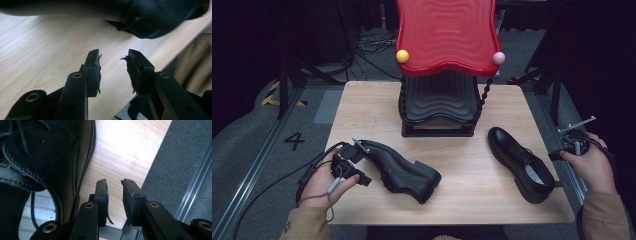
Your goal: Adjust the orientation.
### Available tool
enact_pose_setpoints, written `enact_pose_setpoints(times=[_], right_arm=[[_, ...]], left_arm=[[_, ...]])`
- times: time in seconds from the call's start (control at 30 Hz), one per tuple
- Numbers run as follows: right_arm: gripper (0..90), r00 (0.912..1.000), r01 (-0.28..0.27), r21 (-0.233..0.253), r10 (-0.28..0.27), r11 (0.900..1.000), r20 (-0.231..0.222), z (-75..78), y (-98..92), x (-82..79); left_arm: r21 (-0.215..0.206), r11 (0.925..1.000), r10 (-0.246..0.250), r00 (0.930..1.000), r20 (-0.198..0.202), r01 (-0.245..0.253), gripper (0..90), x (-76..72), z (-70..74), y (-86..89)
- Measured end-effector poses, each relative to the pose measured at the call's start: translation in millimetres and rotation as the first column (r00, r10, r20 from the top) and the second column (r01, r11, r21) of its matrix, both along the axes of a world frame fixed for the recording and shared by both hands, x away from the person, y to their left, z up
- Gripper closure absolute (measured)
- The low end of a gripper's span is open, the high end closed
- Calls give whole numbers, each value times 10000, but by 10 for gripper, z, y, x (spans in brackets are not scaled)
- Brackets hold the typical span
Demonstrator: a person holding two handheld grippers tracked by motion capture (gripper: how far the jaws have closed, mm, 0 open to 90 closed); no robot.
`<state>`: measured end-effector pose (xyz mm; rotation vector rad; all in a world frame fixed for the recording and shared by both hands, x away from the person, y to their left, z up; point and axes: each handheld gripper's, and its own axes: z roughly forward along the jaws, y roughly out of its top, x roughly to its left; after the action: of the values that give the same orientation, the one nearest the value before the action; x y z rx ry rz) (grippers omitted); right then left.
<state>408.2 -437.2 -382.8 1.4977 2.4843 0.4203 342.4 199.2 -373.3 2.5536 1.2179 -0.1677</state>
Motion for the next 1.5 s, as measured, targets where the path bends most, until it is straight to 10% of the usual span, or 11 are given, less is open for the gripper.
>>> enact_pose_setpoints(times=[0.63,0.97,1.5], right_arm=[[735,9998,60,319,-53,9995,-207,-48,-81,-43],[741,9994,-68,621,89,9980,-336,-76,-66,-46],[738,9995,-11,659,32,9978,-328,-73,-121,-145]], left_arm=[[133,9984,-557,9976,421,552,713,137,228,-444],[-376,9893,-1381,9874,769,1413,898,184,320,-774],[-229,9462,-3219,9463,307,3227,899,342,235,-1521]])
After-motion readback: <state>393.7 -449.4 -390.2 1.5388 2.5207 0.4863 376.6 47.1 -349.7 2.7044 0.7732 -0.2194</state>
